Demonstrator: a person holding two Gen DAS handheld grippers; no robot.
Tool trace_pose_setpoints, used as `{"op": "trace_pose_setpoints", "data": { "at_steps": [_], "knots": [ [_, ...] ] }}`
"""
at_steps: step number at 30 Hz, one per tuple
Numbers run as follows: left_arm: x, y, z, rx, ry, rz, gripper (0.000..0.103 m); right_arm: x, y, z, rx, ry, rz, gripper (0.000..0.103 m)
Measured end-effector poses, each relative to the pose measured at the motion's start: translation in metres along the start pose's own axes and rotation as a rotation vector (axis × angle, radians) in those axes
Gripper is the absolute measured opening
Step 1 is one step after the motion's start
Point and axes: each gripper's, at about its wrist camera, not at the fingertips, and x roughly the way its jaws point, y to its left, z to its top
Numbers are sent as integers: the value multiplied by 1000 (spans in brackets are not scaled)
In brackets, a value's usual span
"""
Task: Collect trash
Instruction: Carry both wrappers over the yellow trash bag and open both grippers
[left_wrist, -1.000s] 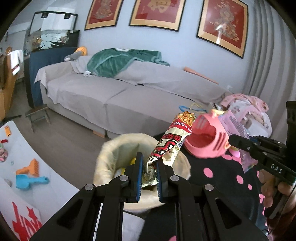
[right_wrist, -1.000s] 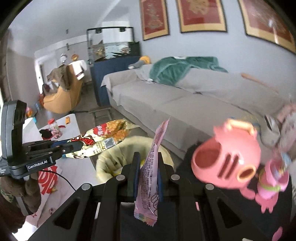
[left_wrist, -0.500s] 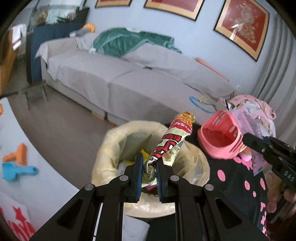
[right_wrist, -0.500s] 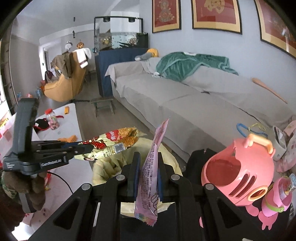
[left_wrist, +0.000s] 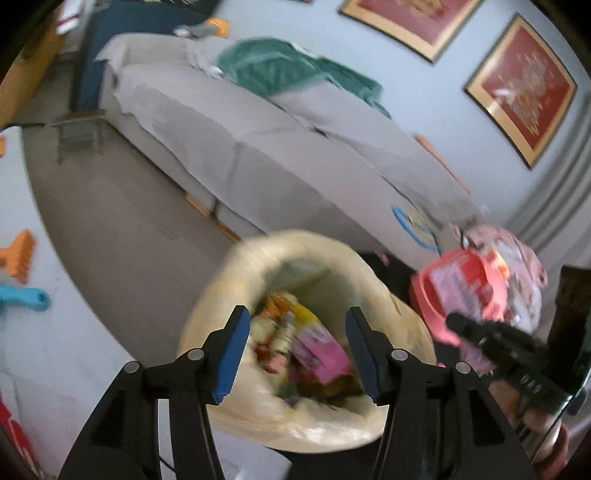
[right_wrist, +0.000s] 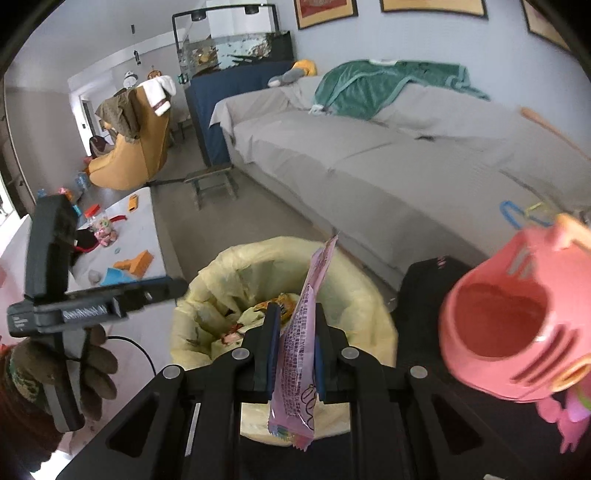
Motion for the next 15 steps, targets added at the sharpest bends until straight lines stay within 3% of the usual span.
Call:
{"op": "trace_pose_setpoints", "data": {
  "at_steps": [4, 11, 13, 15],
  "knots": [
    [-13, 15, 0, -16, -59, 65, 55, 31, 9, 4, 7, 40, 45, 15],
    [-14, 27, -15, 0, -50, 153, 55, 75, 24, 2, 6, 85, 63, 17],
    [-14, 26, -19, 10, -44, 179, 55, 80, 24, -3, 12, 101, 61, 26],
    [-12, 24, -24, 16, -36, 201, 55, 83, 24, -7, 14, 114, 51, 45]
  ]
}}
